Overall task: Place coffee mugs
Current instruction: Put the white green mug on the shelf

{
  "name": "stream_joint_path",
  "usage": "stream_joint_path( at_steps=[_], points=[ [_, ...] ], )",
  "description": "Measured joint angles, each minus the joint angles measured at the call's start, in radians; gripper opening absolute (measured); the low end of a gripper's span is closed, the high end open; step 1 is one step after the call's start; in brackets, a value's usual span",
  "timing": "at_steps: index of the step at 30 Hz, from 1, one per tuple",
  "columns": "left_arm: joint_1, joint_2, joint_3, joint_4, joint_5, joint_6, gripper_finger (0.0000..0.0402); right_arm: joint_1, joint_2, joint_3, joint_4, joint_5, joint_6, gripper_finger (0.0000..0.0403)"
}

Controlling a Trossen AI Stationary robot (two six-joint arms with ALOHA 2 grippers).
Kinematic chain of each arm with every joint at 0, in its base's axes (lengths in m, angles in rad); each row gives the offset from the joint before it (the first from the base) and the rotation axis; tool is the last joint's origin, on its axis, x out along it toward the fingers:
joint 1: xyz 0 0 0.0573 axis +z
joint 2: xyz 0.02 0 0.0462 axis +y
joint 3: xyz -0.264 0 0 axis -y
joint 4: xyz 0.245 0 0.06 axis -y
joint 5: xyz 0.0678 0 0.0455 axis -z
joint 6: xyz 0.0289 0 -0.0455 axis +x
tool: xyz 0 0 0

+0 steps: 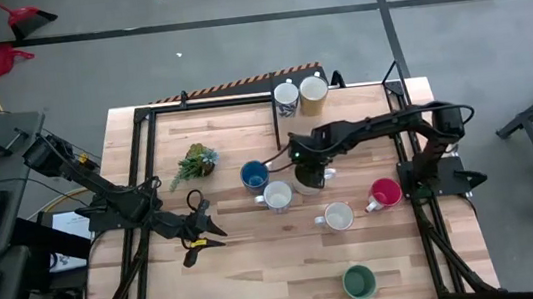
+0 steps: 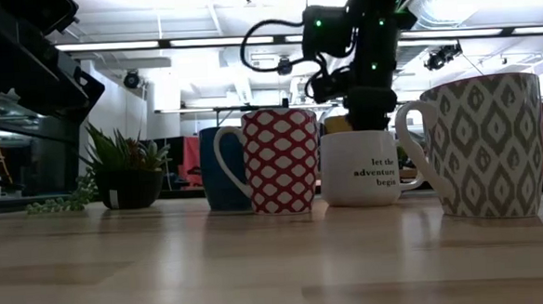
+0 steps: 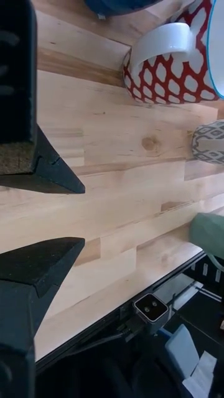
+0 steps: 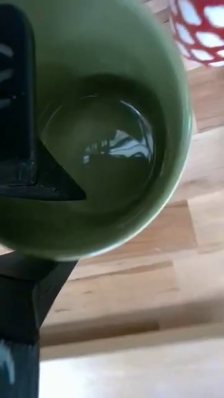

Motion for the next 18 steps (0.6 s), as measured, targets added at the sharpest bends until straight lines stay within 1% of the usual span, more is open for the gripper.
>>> stream_joint_path(
  at_steps=[6,8,10,13,14,18],
  points=[
    [0.000,0.000,0.000,-0.001,0.000,0.000,0.0113,-0.006,0.030,0.000,0.006,-0.014,-0.001,0.0092],
    [0.000,0.000,0.000,0.000,0.000,0.001,0.0113,-0.006,0.031,0.000,0.012,-0.013,0.000,0.0085],
    [0.000,0.000,0.000,-0.001,0.000,0.001,0.0113,-0.006,0.031,0.000,0.010,-0.012,-0.001,0.0068],
    [0.000,0.000,0.000,-0.001,0.000,0.002,0.0113,-0.007,0.031,0.001,0.010,-0.016,-0.006,0.0019],
    [0.000,0.000,0.000,-0.001,0.000,0.002,0.0113,-0.007,0.031,0.001,0.006,-0.017,-0.008,0.0011],
    [0.000,0.000,0.000,-0.001,0.000,0.002,0.0113,-0.011,0.031,0.001,0.001,-0.004,0.012,0.0004]
  ],
)
